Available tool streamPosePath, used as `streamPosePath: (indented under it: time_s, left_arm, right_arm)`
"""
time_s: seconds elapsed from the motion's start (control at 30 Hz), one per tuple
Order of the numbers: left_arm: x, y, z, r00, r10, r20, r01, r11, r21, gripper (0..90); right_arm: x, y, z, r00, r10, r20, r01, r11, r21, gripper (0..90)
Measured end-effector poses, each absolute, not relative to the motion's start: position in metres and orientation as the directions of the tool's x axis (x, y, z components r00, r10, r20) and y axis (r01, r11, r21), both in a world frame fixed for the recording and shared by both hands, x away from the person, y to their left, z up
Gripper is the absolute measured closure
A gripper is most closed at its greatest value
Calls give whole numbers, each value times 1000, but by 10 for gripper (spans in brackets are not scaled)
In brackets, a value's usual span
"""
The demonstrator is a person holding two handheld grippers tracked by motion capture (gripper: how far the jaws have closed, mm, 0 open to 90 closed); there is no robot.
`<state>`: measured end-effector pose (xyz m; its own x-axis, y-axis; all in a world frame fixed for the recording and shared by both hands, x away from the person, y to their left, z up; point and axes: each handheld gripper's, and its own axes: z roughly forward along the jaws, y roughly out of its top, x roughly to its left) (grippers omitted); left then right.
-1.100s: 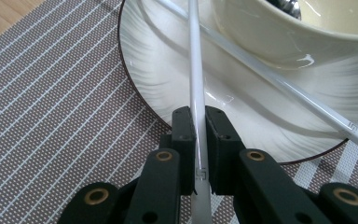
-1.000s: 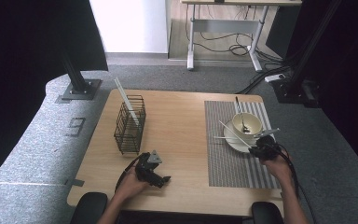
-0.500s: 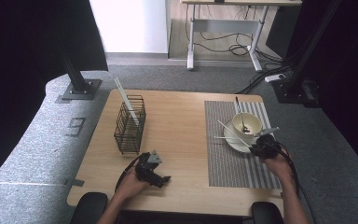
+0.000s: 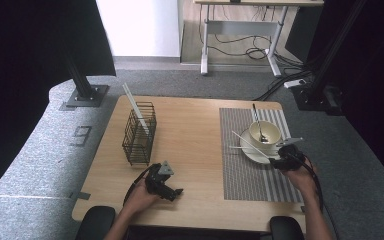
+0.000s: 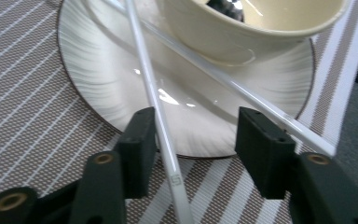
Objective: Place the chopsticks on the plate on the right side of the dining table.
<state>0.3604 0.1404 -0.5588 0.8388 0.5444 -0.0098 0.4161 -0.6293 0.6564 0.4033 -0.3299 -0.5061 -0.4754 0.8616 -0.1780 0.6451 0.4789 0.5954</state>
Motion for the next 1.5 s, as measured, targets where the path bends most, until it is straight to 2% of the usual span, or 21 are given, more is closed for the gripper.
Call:
streamPosePath:
  time_s: [0.1, 0.23, 0.83, 1.5]
  left_arm:
    - [361, 140, -559, 839, 544, -10, 416, -629, 656, 0]
    - [361, 140, -559, 840, 543, -10, 415, -631, 656, 0]
    - [361, 140, -559, 840, 543, -10, 415, -631, 656, 0]
    - [361, 140, -559, 840, 543, -10, 415, -630, 656, 0]
  right_arm:
    - [403, -332, -506, -454, 872, -184, 652, 466, 598, 397]
    - [404, -331, -508, -436, 878, -196, 653, 458, 602, 372]
    - [407, -333, -507, -374, 893, -251, 667, 447, 596, 369]
    - [412, -350, -508, -273, 932, -238, 706, 362, 609, 355]
